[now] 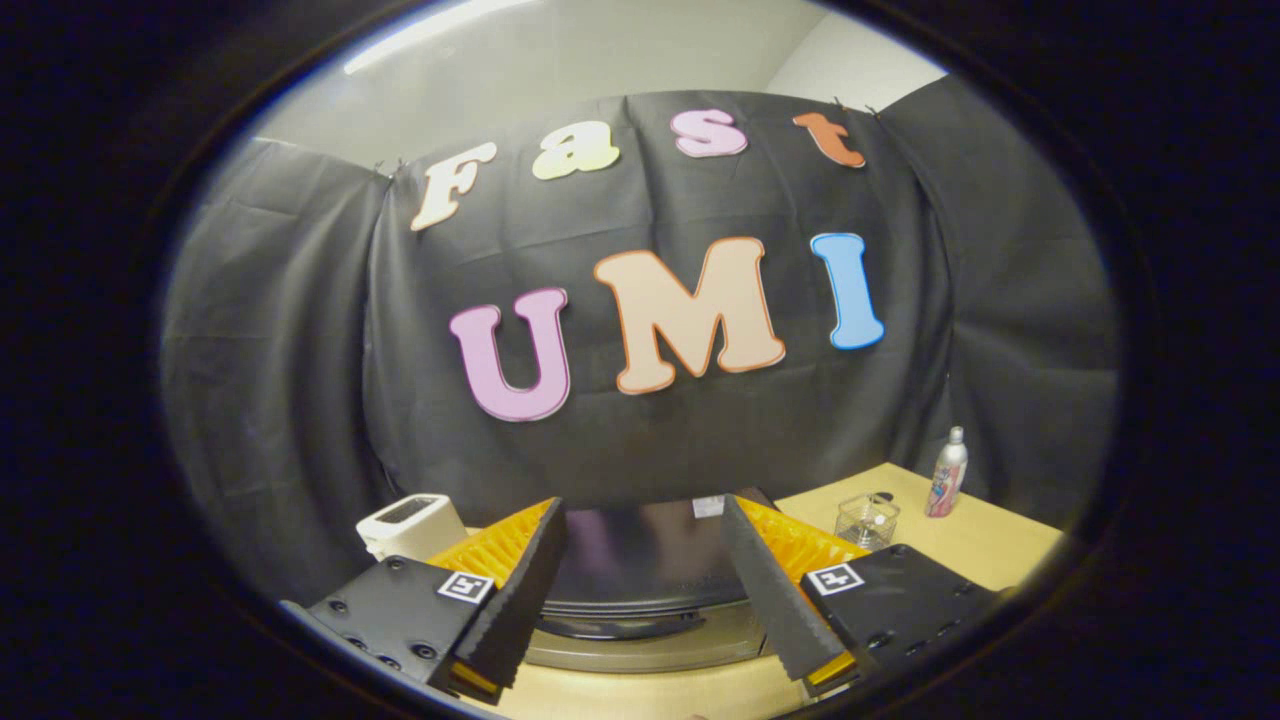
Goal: Open the toaster oven, put the food inside, and close the toaster oven door.
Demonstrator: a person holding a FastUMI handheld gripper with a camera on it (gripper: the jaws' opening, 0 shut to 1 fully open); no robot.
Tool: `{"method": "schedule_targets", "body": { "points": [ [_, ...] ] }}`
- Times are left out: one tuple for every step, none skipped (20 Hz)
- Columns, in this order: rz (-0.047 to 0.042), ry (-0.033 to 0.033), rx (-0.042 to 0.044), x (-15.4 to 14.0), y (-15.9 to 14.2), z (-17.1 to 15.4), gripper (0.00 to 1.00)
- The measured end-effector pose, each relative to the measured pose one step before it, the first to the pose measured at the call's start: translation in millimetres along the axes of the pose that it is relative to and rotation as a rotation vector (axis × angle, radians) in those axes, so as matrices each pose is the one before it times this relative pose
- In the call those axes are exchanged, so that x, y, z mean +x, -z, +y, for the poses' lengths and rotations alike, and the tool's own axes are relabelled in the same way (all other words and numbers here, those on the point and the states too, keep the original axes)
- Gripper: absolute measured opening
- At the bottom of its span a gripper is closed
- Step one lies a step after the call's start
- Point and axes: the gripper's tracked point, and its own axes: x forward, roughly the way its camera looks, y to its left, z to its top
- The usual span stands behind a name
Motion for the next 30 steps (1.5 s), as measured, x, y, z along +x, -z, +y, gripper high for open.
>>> {"method": "schedule_targets", "body": {
  "points": [
    [0.02127, 0.00311, -0.01183, 4.51, 14.55, 1.33, 0.97],
    [0.02765, -0.00311, -0.00477, 5.44, 14.94, 3.41, 0.97],
    [0.02399, -0.00460, 0.00320, 4.32, 12.68, 2.82, 0.97],
    [0.01824, -0.00057, 0.00367, 4.13, 9.98, 1.86, 0.97],
    [0.01991, -0.00046, -0.00051, 3.93, 9.18, 1.18, 0.97],
    [0.02133, -0.00342, -0.00149, 3.52, 11.73, 2.35, 0.97],
    [0.01798, -0.00289, -0.00361, 3.27, 7.94, 2.50, 0.97],
    [0.01041, -0.00082, -0.00922, 2.05, 5.89, 1.79, 0.97],
    [-0.00394, 0.00346, -0.02089, 1.44, 2.12, 0.32, 0.97],
    [-0.01789, 0.00532, -0.02260, -0.33, 0.57, 0.66, 0.97],
    [0.00720, 0.00390, -0.01946, -0.78, 3.65, 0.17, 0.98],
    [-0.00957, 0.00604, -0.00098, -0.23, -3.92, -0.46, 0.98],
    [0.00710, 0.00488, 0.00881, -0.96, 2.14, -0.39, 0.98],
    [0.00234, 0.00088, 0.01515, -2.75, 2.25, 0.19, 0.98],
    [0.00015, -0.00047, 0.01863, -3.54, 1.92, -0.68, 0.98],
    [-0.00697, -0.00752, 0.00633, -2.22, 1.66, 1.04, 0.98],
    [-0.00134, -0.00659, -0.00660, -3.12, 1.06, 0.66, 0.98],
    [-0.00320, -0.00290, -0.00711, -4.41, -1.62, 0.23, 0.98],
    [-0.00098, 0.00013, -0.00397, -5.72, 1.97, -0.66, 0.98],
    [0.00049, -0.00004, -0.00429, -5.70, 3.05, -0.53, 0.98],
    [0.00372, -0.00267, -0.00433, -6.44, 2.31, -0.23, 0.97],
    [0.00704, -0.00532, -0.00700, -7.19, 3.87, 0.28, 0.97],
    [0.00776, -0.00812, -0.00533, -7.73, 3.47, 0.03, 0.97],
    [0.01164, -0.00810, -0.00181, -8.49, 4.72, -0.76, 0.97],
    [0.01359, -0.00678, -0.00081, -7.85, 4.97, 0.02, 0.97],
    [0.01703, -0.00298, 0.00142, -6.30, 6.12, -0.57, 0.97],
    [0.01798, -0.00256, 0.00433, -6.99, 6.20, 0.08, 0.97],
    [0.02339, -0.00473, 0.00938, -5.14, 9.38, -0.03, 0.97],
    [0.04238, -0.01296, 0.00469, -3.89, 11.96, 1.36, 0.97],
    [0.05312, -0.00827, 0.01135, -0.72, 17.49, 0.63, 0.96]
  ]
}}
